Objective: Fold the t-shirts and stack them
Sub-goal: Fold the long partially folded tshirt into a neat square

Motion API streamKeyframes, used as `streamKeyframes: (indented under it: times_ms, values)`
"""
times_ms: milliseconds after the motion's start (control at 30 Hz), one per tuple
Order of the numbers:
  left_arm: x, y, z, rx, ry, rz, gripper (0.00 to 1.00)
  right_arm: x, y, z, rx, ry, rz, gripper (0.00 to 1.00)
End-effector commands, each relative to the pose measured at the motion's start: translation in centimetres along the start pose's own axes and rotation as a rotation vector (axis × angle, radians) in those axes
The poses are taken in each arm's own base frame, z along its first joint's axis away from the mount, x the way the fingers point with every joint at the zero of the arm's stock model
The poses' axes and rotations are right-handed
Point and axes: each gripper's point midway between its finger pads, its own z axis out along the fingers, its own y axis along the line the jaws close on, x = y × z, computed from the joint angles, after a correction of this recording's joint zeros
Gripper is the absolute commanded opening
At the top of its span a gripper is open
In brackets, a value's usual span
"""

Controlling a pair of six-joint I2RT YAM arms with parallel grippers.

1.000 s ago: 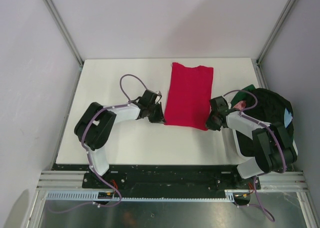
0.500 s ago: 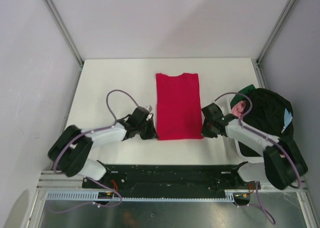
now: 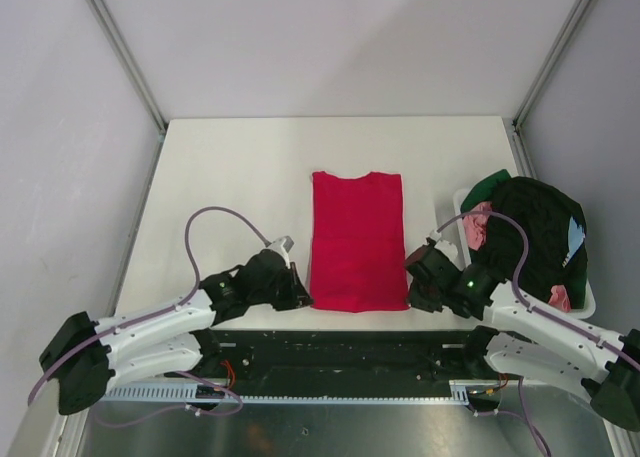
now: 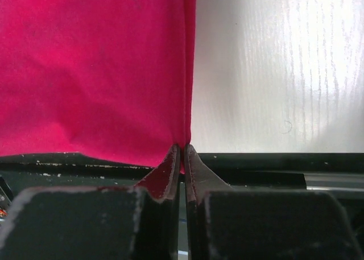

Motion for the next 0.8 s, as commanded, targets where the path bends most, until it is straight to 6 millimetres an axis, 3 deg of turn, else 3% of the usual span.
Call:
streamKeyframes:
  times_ms: [0, 300, 533, 767]
  values:
    - [-0.6, 0.5, -0.6, -0.033, -0.048, -0.023, 0.00, -0.6, -1.1, -0.4, 0.043, -0.051, 0.052, 0.00]
    - [-3.5, -1.6, -1.3, -0.041, -0.119, 0.043, 0.00, -3.4, 0.0, -1.1, 0.026, -0.098, 0.050, 0.00]
    - [-4.9, -2.2, -1.2, -0.049, -0.137, 0.064, 0.00, -4.8, 0.1, -1.3, 0.019, -0.123, 0.054, 0.00]
    - [-7.9, -2.7, -1.4, -0.055, -0.177, 0.086, 0.00, -8.0, 1.2, -1.5, 0.000, -0.169, 0.042, 0.00]
